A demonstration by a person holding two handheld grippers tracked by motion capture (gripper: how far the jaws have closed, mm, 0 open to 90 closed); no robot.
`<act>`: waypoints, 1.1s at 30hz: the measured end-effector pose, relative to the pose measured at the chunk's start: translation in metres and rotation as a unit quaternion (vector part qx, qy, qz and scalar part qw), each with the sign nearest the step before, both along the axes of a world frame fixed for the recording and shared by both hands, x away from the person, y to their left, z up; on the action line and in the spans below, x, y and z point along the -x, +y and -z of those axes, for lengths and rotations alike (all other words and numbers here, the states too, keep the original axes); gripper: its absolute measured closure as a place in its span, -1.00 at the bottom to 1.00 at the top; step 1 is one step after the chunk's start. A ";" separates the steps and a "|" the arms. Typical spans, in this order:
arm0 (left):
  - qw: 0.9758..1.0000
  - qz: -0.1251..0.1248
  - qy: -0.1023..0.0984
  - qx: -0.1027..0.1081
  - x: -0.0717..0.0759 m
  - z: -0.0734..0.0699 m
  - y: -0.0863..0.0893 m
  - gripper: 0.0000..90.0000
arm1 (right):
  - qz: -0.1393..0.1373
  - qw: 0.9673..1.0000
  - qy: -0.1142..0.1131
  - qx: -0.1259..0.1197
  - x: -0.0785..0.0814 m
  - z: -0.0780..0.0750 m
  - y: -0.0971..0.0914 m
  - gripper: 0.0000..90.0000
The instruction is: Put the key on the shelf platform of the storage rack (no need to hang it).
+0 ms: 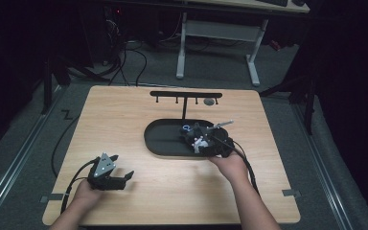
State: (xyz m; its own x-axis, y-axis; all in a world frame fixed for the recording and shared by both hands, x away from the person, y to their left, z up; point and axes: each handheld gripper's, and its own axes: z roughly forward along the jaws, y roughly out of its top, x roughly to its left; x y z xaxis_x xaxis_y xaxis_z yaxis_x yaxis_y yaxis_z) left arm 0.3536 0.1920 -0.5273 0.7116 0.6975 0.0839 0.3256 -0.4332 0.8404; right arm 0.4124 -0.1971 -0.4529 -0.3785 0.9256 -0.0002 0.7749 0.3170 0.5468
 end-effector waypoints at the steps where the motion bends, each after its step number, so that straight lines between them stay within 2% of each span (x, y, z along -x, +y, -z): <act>1: 1.000 0.000 0.000 0.000 0.000 0.000 0.000 -0.66 | -0.001 1.000 -0.005 0.002 0.003 0.001 -0.001 -0.29; 10: 1.000 0.001 0.000 -0.002 0.000 0.000 0.000 -0.66 | -0.002 0.999 -0.047 -0.005 0.031 0.014 -0.011 -0.30; 14: 1.000 0.002 -0.001 -0.002 0.001 0.000 0.000 -0.66 | -0.014 0.998 -0.068 0.010 0.044 0.023 -0.015 -0.33; 20: 1.000 0.002 -0.001 -0.002 0.001 0.000 0.000 -0.66 | -0.025 0.995 -0.093 0.014 0.065 0.036 -0.020 -0.41; 24: 1.000 0.001 -0.002 -0.002 0.001 0.000 0.000 -0.66 | -0.022 0.994 -0.110 -0.002 0.078 0.042 -0.020 -0.44; 31: 1.000 0.002 -0.002 -0.001 0.001 0.000 0.000 -0.66 | -0.023 0.993 -0.118 -0.015 0.093 0.054 -0.016 -0.50; 33: 1.000 0.002 -0.002 0.001 0.001 0.000 0.000 -0.66 | -0.021 0.991 -0.131 -0.021 0.103 0.061 -0.014 -0.51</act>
State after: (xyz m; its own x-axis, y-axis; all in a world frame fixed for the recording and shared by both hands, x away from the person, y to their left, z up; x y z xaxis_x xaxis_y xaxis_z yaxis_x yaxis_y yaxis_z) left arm 0.3530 0.1924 -0.5272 0.7144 0.6945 0.0850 0.3205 -0.4329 0.8425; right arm 0.3093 -0.2109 -0.5138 -0.4096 0.9099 -0.0652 0.5903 0.3188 0.7416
